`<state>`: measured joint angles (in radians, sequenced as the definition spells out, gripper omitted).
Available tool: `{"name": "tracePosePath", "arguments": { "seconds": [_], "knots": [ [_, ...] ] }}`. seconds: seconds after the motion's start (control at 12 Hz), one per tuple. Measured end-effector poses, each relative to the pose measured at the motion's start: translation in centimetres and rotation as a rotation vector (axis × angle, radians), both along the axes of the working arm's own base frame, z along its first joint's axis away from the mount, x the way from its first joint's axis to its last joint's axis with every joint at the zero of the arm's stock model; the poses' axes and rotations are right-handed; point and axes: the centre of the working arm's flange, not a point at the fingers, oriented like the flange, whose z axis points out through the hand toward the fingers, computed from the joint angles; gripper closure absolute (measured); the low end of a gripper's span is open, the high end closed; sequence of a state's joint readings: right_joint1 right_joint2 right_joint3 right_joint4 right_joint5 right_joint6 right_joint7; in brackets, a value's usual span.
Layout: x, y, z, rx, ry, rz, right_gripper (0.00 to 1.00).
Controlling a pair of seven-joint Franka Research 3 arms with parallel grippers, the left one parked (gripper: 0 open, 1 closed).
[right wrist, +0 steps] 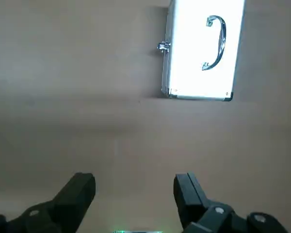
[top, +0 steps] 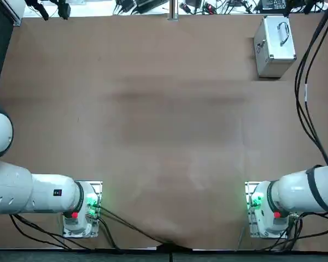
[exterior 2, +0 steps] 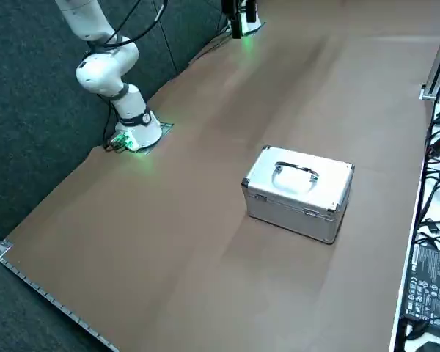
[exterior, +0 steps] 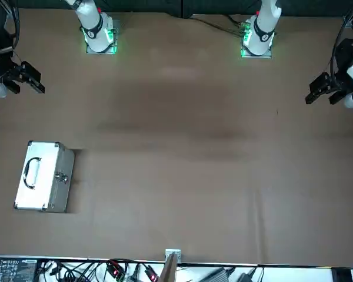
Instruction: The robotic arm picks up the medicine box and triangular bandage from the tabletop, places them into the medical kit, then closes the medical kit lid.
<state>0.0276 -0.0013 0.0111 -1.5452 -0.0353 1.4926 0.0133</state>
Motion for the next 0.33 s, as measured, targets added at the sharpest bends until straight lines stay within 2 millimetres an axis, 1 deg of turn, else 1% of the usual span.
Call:
{"name": "tracePosePath", "arguments": {
  "seconds": [0.33],
  "knots": [
    [-0.65,-0.24,0.47,-0.001,-0.006,-0.029,0.0]
  ]
}}
